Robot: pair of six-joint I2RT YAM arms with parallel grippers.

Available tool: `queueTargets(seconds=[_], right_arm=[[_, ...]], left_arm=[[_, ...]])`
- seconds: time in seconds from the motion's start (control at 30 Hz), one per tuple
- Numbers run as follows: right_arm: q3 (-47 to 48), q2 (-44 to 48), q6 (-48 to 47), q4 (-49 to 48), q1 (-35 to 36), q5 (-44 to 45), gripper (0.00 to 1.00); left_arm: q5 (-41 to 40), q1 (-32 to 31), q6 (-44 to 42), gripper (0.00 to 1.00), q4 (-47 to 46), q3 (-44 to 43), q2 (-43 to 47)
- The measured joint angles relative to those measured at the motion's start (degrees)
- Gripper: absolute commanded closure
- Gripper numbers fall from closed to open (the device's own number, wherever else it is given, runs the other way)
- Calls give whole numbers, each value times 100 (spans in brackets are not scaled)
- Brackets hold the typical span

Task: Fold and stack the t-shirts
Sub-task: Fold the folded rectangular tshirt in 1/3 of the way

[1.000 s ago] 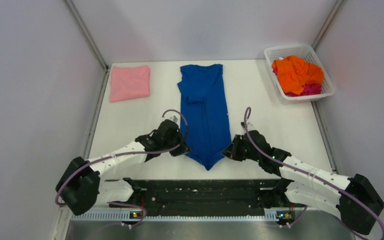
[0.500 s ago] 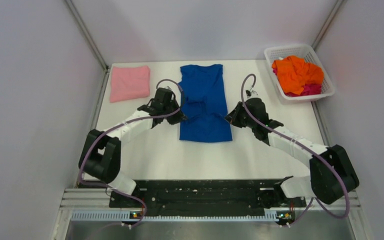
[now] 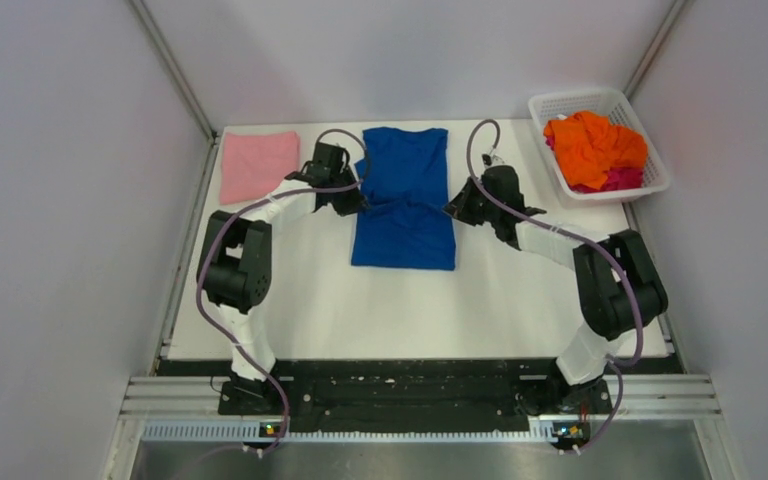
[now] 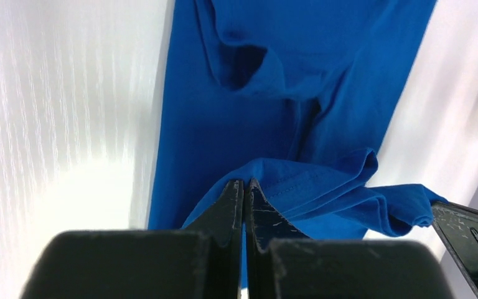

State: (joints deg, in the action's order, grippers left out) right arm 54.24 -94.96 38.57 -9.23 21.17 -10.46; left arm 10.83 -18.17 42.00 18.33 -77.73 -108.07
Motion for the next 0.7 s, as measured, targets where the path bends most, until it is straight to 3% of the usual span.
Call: queueTargets(seconds=[0.07, 0.13, 0.2, 0.23, 0.27, 0.3, 0.37, 0.43, 0.57, 0.7], right_arm=[[120, -212, -9, -74, -68, -63, 95], [214, -402, -13, -109, -138, -125, 85], [337, -643, -42, -153, -219, -162, 57], [374, -726, -9, -170, -240, -166, 49], [417, -824, -28, -199, -269, -173, 39], [474, -922, -66, -201, -297, -184, 30], [568, -1064, -98, -195, -328, -208, 14], [595, -1088, -116, -188, -337, -223, 3], [568, -1051, -192, -188, -337, -225, 1], [46, -525, -203, -177, -334, -282, 1]], left_arm=[[24, 42, -59, 93, 24, -225, -254], [44, 76, -131, 72, 59, -402, -463], [96, 111, -157, 53, 111, -601, -660], [127, 125, -205, 44, 127, -669, -713], [160, 140, -214, 25, 151, -750, -778], [179, 157, -225, 15, 173, -824, -822], [190, 184, -234, 5, 210, -988, -870], [203, 205, -236, 1, 214, -1058, -866], [216, 229, -234, 1, 149, -946, -737], [240, 234, -232, 1, 111, -90, -155]])
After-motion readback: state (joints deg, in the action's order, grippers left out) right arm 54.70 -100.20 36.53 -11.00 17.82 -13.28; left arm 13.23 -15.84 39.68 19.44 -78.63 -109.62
